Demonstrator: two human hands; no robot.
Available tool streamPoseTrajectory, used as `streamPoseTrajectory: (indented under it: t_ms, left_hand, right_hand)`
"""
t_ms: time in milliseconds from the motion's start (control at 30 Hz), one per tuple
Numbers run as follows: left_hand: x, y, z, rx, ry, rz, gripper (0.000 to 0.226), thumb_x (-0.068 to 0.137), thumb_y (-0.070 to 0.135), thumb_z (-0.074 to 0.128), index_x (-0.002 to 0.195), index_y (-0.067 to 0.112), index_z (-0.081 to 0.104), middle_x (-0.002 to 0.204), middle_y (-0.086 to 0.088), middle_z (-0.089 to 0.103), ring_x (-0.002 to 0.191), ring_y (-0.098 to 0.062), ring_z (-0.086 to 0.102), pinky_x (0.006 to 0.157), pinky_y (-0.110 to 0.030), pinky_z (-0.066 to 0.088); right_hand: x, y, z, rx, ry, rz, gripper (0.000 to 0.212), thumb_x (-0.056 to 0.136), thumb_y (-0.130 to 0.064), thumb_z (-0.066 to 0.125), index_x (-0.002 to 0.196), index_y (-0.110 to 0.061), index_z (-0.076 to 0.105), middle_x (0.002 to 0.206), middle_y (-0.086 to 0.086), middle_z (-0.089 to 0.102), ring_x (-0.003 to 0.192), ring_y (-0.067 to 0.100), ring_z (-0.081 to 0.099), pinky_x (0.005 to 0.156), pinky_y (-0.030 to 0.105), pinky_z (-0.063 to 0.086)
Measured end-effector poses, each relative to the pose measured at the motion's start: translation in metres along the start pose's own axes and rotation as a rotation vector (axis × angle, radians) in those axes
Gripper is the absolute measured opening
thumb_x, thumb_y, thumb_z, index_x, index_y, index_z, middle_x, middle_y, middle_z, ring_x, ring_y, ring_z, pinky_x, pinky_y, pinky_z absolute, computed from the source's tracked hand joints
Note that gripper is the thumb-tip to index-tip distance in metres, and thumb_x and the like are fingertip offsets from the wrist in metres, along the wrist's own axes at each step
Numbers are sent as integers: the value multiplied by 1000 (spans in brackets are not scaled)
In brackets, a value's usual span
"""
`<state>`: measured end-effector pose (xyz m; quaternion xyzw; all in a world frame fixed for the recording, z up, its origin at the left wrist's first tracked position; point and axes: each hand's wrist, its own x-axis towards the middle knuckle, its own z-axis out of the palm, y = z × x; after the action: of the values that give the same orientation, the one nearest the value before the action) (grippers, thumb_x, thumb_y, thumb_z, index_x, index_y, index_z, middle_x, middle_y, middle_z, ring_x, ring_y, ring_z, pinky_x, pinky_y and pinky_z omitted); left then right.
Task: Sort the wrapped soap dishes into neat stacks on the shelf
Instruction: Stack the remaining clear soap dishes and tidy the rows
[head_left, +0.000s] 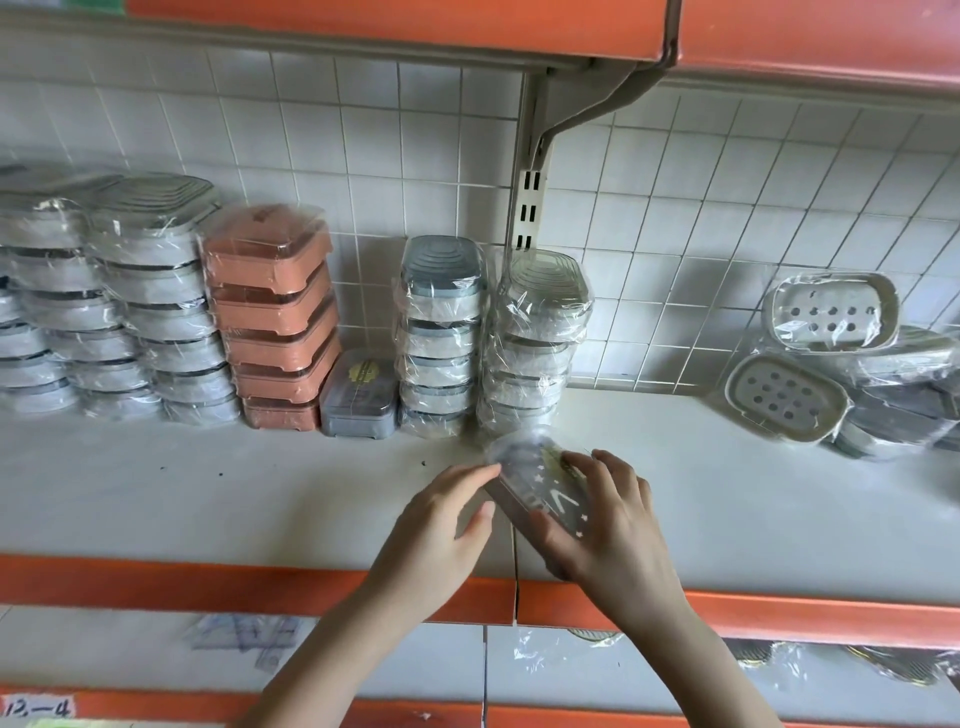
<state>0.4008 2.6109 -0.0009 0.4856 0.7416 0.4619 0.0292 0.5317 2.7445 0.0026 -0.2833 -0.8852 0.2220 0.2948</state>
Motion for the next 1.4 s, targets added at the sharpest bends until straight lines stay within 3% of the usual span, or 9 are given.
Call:
streamPoseTrajectory:
  t_ms: [167,367,467,533,700,900,1067,1233,1400]
  left_hand:
    - [-7,-10,-30,38,29,-38,51,83,43,47,127,20,57,122,12,53,109,3,51,96,-26,44]
    - [-23,-37,-62,-17,-33,-150,71,86,17,65,146,22,27,150,7,25,136,-8,32,112,-36,32]
    - [-29,-53,-84,-48,-95,-206,81,84,20,68,145,39,17,154,25,1,141,-2,19,115,-34,27]
    - [-32,-60,-98,-64,-109,-206,86,81,18,72,139,49,17,152,30,-5,141,1,15,116,-32,26]
    - [-30,-74,-122,31,-67,-150,87,77,8,74,132,51,20,155,19,1,140,7,2,114,-16,13]
    - [-10,-86,-134,56,-64,-141,87,77,7,73,140,39,22,147,19,8,139,0,7,114,-22,17]
    - [13,-95,-137,42,-51,-114,87,76,5,73,143,32,25,153,12,12,141,-1,9,110,-11,11]
    - [28,-104,-136,2,25,-119,78,78,7,72,142,25,31,145,13,27,133,3,23,98,5,12]
    - [37,-115,-130,40,157,-81,63,79,9,73,135,15,43,131,8,46,122,-5,43,99,-4,27]
  right_hand:
    - [2,-30,17,119,-80,-54,74,66,-68,52,126,-24,54,128,1,47,114,20,42,96,22,32]
    - [7,-67,51,194,-229,-151,82,63,-64,60,133,-25,46,137,4,36,127,19,33,103,16,27]
    - [9,-83,68,216,-276,-218,70,72,-42,73,134,-29,44,139,0,29,133,17,27,100,0,14]
    - [10,-92,78,223,-272,-259,63,78,-23,73,134,-29,44,140,1,29,133,20,30,103,5,20]
    - [13,-112,98,254,-293,-291,58,82,-7,65,134,-26,45,142,6,30,137,22,29,110,27,30]
    - [26,-125,112,218,-211,-281,53,81,-7,66,130,-20,50,141,9,35,136,22,29,106,17,26]
    - [41,-129,115,197,-180,-257,49,84,-13,63,130,-22,50,141,6,35,134,22,29,104,16,23]
    - [60,-131,119,173,-170,-226,47,82,-20,57,129,-18,52,138,9,40,132,28,33,102,20,23]
    - [76,-132,128,133,-81,-185,38,86,-15,64,123,-12,57,134,10,49,123,29,44,99,23,30]
